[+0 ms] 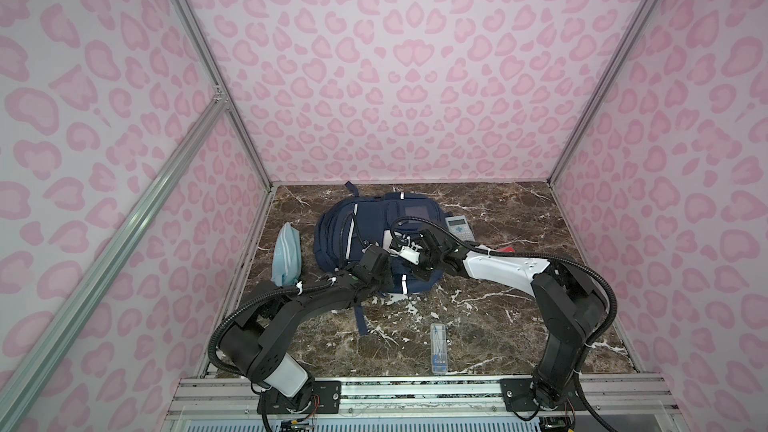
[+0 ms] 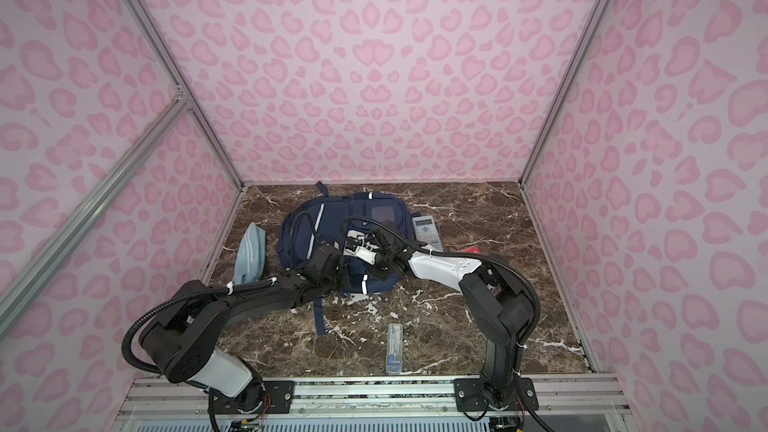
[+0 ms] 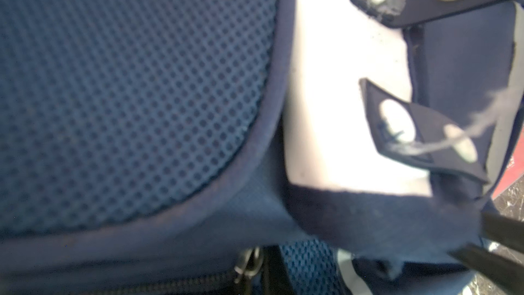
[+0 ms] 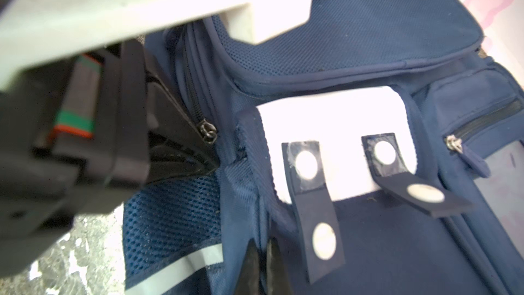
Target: Pack the student bag
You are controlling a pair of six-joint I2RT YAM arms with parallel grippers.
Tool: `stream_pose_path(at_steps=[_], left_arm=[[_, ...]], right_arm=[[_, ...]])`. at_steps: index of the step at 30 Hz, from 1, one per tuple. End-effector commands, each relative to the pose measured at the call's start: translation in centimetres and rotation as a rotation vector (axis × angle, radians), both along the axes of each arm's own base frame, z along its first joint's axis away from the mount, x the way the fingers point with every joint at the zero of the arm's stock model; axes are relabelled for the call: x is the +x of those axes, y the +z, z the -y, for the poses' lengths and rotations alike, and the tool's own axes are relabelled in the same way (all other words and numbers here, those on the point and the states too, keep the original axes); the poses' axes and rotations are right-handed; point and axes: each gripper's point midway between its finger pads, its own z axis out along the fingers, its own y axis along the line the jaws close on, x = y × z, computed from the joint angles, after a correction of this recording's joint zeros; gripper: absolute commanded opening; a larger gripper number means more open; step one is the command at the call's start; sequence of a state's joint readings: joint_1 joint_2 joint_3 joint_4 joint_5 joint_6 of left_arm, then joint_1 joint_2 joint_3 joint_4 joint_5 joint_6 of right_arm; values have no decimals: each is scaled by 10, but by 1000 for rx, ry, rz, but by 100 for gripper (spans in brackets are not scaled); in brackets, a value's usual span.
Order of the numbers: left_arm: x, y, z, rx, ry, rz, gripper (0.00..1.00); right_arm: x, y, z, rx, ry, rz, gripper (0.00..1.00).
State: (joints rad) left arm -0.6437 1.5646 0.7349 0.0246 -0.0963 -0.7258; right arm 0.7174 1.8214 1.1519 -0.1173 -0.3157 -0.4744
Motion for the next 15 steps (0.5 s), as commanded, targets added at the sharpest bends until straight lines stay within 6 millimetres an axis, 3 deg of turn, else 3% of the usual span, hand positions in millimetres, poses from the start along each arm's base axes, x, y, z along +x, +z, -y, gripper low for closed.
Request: stream_pose_path(at_steps=[1, 9, 12, 15], left_arm=[[-3, 6, -2, -44, 8, -23, 3], [-7, 17, -35, -114, 58, -31, 3], [-10, 20, -31, -169, 31, -42, 3], [-13, 29, -20, -216, -5, -35, 3]], right_arm=[[1, -12, 15, -48, -40, -6, 0], [16, -23, 47, -130, -137, 18, 0], [24, -18, 54, -122, -176, 24, 0], [14, -11, 42, -84, -126, 24, 0]])
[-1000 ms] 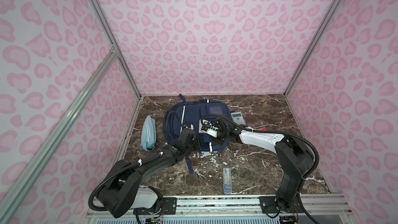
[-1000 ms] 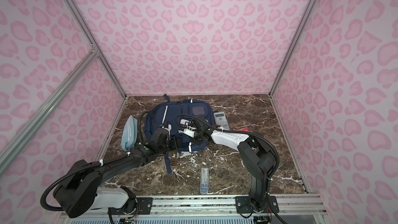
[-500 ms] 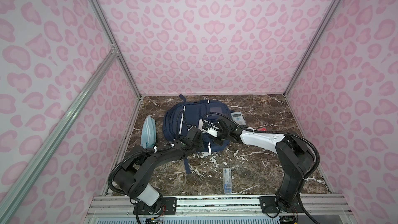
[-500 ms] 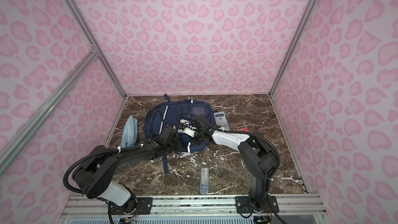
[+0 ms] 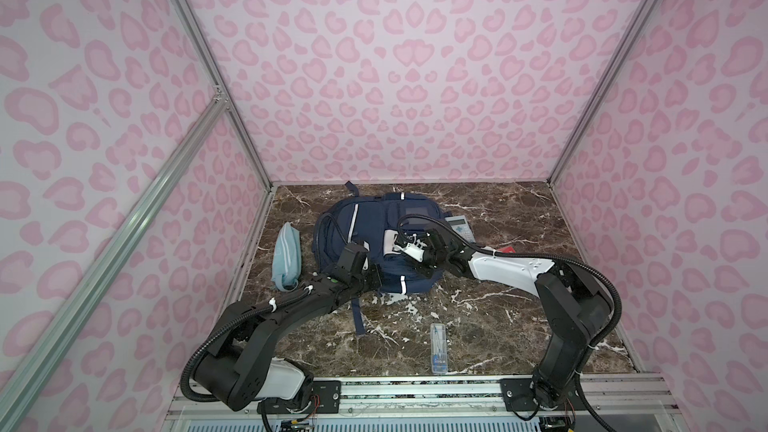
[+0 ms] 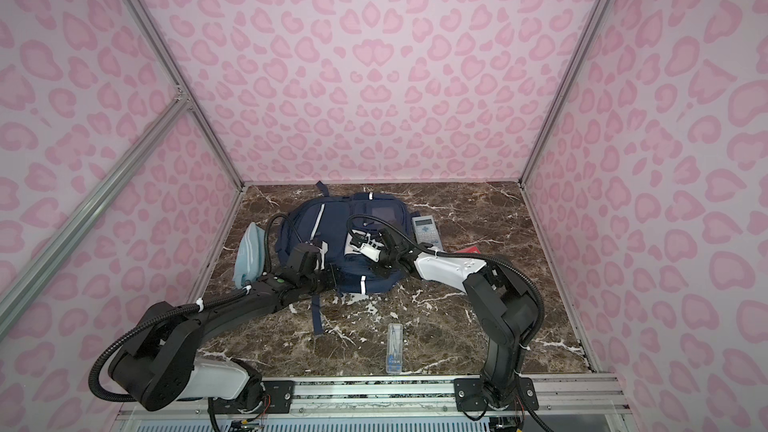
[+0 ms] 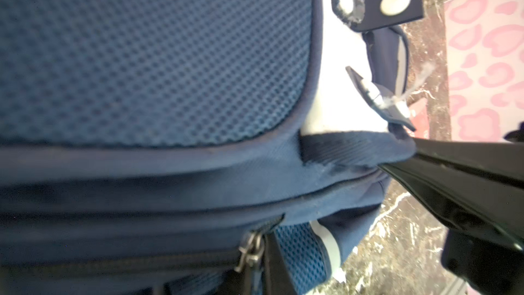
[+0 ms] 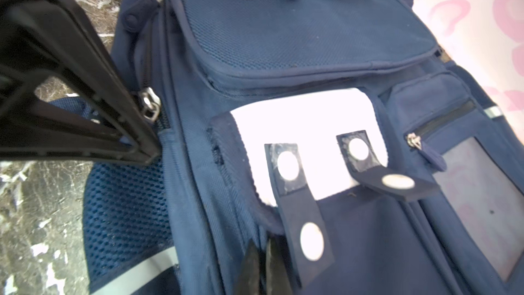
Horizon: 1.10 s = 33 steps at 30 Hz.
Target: Pack the student bag
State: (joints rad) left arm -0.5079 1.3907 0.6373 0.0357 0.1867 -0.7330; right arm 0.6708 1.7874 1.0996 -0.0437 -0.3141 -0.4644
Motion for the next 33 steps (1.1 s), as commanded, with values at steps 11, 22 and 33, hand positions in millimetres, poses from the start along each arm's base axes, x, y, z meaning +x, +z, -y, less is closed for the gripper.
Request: stream_pose_path(at_steps=[11, 22, 33], left_arm=[[-2, 37, 13, -68, -18, 36, 3], [2, 43, 17, -96, -12, 34, 3], [-14, 78, 31, -196, -103, 25, 3]], right_arm=[[-39, -9, -35, 16, 47, 25, 61], [-57, 8, -39, 148, 12, -118, 71], [-39, -13, -43, 4, -117, 11, 61]])
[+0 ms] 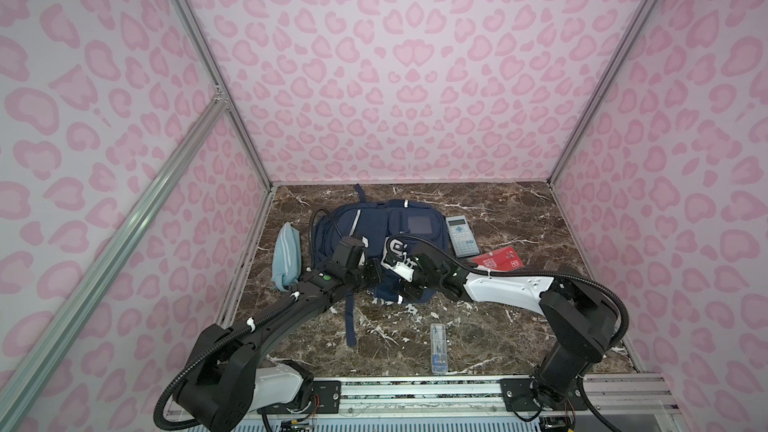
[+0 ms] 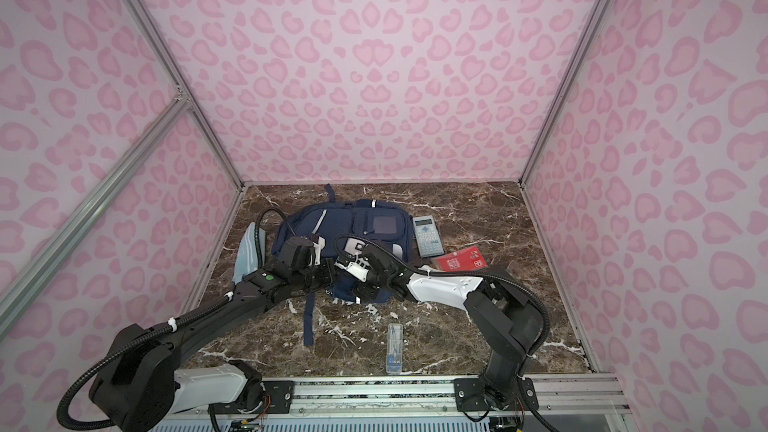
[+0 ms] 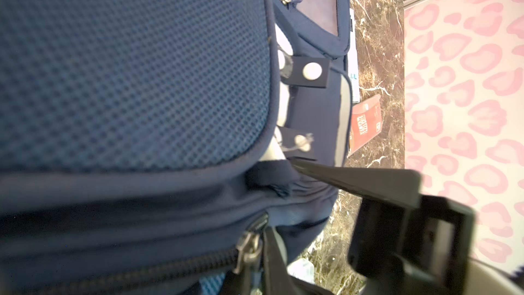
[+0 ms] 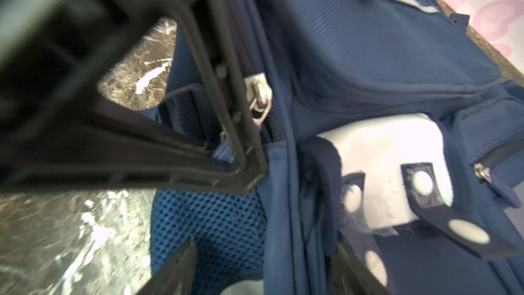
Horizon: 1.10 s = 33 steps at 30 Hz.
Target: Pack the student bag
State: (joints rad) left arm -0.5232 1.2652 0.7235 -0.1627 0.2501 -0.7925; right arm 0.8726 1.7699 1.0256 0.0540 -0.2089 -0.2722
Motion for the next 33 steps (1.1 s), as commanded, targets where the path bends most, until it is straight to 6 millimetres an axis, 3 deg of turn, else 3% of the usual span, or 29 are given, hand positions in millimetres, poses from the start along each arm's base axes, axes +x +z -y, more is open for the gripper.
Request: stream_pose_path(at_steps=[1, 4, 7, 12, 17, 22, 24, 26, 30, 31, 33], left_arm=[[0, 31, 23, -136, -86, 57, 3], [-1, 20, 11, -103, -69, 33, 3], [6, 6, -16, -59, -11, 9, 3], [19, -4, -67, 12, 107, -3, 3], [21, -13, -90, 45, 157, -15, 3], [25, -13, -127, 68, 268, -10, 3], [27, -8, -130, 33, 291, 18, 3], [27, -2, -116, -44, 257, 43, 3], [22, -3, -96, -56, 211, 26, 3], [23, -5, -100, -54, 230, 24, 3], [24, -10, -114, -70, 279, 21, 3]], right_arm=[[27, -7, 7, -59, -128, 49, 48], [23, -9, 6, -72, -97, 37, 16], [15, -14, 15, -97, -71, 35, 1], [16, -19, 40, -120, -93, 23, 0], [30, -15, 60, -108, -143, 11, 0], [46, -13, 83, -141, -179, 23, 0], [57, -13, 97, -149, -210, 24, 0], [63, -9, 100, -137, -219, 16, 0], [60, -6, 79, -165, -175, 46, 0], [66, -7, 84, -186, -199, 58, 0], [82, -13, 111, -225, -276, 62, 0]])
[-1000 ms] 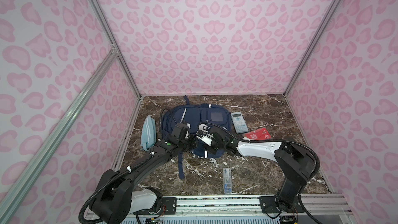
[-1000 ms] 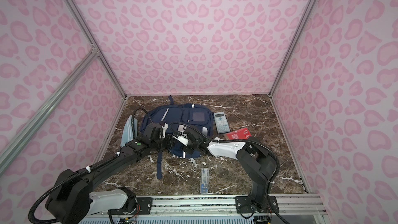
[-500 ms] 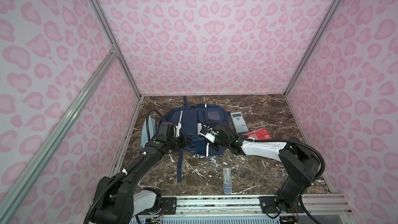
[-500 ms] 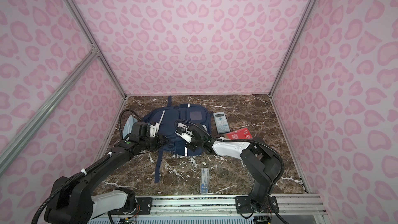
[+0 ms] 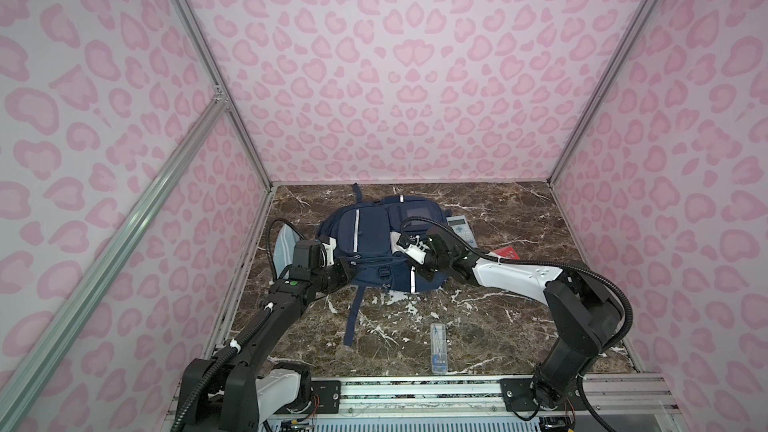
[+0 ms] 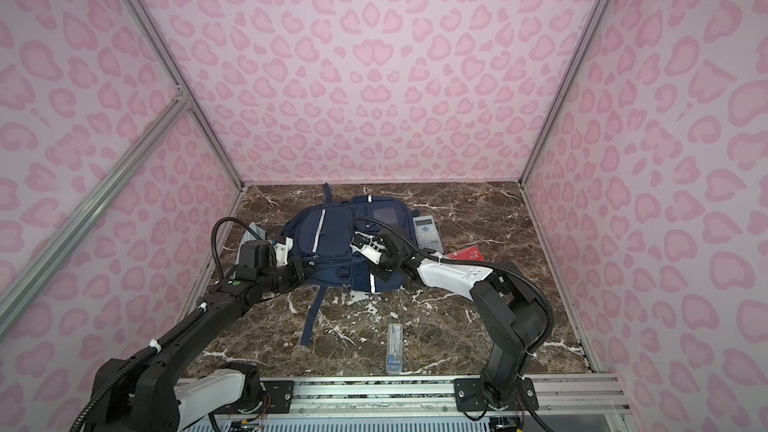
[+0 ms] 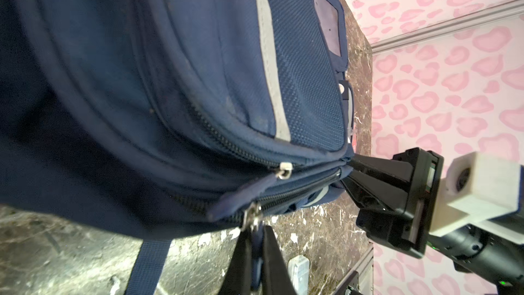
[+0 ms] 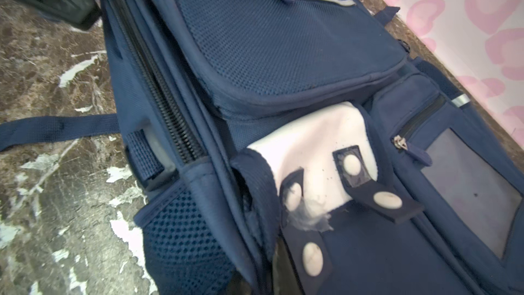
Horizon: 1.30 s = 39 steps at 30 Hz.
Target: Pack the student bag
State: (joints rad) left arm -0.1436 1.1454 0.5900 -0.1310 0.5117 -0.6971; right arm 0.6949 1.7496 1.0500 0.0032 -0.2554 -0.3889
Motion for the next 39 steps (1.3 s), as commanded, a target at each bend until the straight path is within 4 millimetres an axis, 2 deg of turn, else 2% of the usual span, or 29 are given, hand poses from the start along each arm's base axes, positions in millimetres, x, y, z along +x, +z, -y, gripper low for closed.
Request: stream_pose_path(at_steps=[1, 3, 4, 5, 6, 9, 12, 14, 17, 19, 21, 23, 24, 26, 27, 31, 34, 37, 39], left_arm=[[10, -12, -37, 65, 173, -6, 3], [11, -11, -45, 90, 201, 6, 3], [11, -8, -44, 84, 196, 15, 3], [11, -5, -39, 69, 181, 23, 3], [9, -2, -32, 51, 155, 26, 3], [4, 14, -2, 15, 63, 42, 3], [-2, 30, 19, -4, 10, 69, 3], [-4, 40, 29, -43, -22, 78, 3], [-6, 47, 36, -85, -46, 75, 3], [-9, 48, 40, -116, -64, 68, 3], [-11, 48, 43, -140, -69, 67, 3], [-13, 47, 41, -134, -66, 67, 3], [-13, 46, 39, -127, -59, 66, 3], [-11, 43, 31, -105, -35, 68, 3], [-10, 38, 25, -83, -14, 60, 3], [7, 13, -25, 44, 169, 46, 3], [24, 8, -60, 91, 306, 66, 3], [39, 10, -82, 114, 388, 88, 3], [47, 13, -84, 97, 389, 94, 3]], right_arm=[[35, -20, 70, -179, -270, 5, 0], [44, -9, 81, -140, -287, 11, 0], [42, -5, 78, -130, -258, 12, 3], [39, 0, 71, -117, -225, 8, 11], [33, 5, 61, -104, -193, 7, 24], [9, 18, 26, -93, -87, 70, 48], [-12, 39, -12, -46, 4, 152, 62], [-21, 49, -37, -13, 53, 184, 63], [-19, 47, -62, -13, 68, 246, 61], [-10, 44, -72, -12, 46, 267, 56], [-5, 35, -79, -23, 47, 246, 36], [-7, 25, -81, -32, 68, 221, 24], [-9, 22, -81, -39, 85, 211, 21], [-14, 16, -78, -68, 117, 204, 3], [-16, 14, -74, -94, 126, 209, 0], [-27, 16, -55, -108, 168, 230, 0], [-32, 20, -45, -95, 178, 260, 0], [-32, 20, -34, -89, 176, 266, 0], [-30, 19, -26, -84, 167, 260, 0]])
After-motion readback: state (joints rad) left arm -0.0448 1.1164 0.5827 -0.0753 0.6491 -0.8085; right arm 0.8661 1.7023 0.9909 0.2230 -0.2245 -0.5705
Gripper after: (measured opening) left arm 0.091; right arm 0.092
